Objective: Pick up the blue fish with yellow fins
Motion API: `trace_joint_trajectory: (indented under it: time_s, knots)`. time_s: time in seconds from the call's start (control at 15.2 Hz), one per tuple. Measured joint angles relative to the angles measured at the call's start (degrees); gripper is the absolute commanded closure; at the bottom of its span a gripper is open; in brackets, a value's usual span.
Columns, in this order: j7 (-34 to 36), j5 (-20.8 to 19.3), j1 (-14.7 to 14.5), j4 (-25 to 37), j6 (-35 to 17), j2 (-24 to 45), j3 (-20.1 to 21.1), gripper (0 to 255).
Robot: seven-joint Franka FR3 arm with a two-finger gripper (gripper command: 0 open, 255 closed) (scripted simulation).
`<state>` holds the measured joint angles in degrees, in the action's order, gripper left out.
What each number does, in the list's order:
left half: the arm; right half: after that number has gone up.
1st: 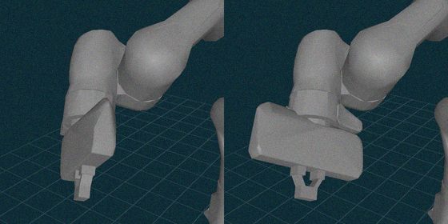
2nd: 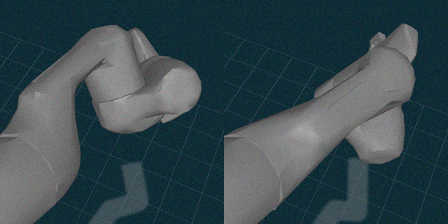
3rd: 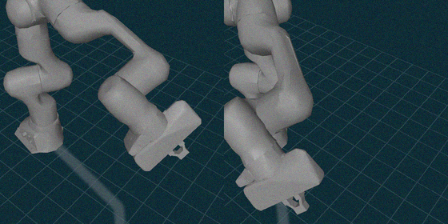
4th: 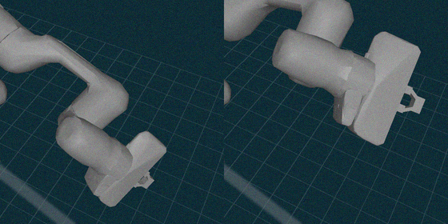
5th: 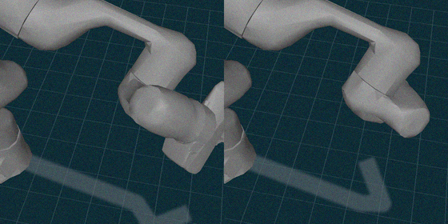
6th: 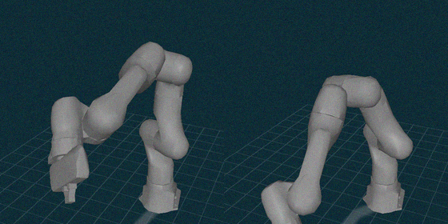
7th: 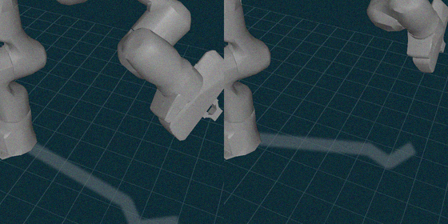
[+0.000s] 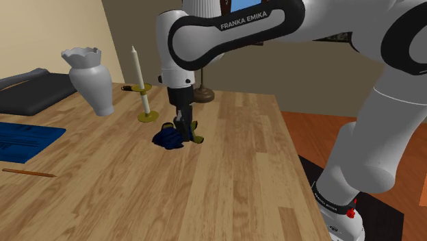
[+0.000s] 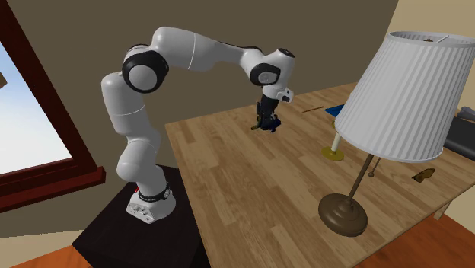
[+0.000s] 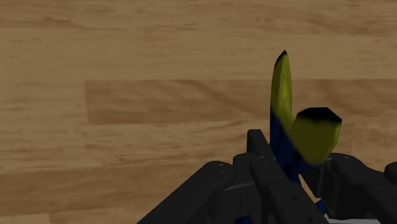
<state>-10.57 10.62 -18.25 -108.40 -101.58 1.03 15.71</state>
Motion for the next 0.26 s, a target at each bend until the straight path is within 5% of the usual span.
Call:
trace_joint_trajectory:
  time_s: [0.26]
  knots:
    - [0.4, 0.0, 0.0, 2.3, 2.5, -0.3, 0.0, 255]
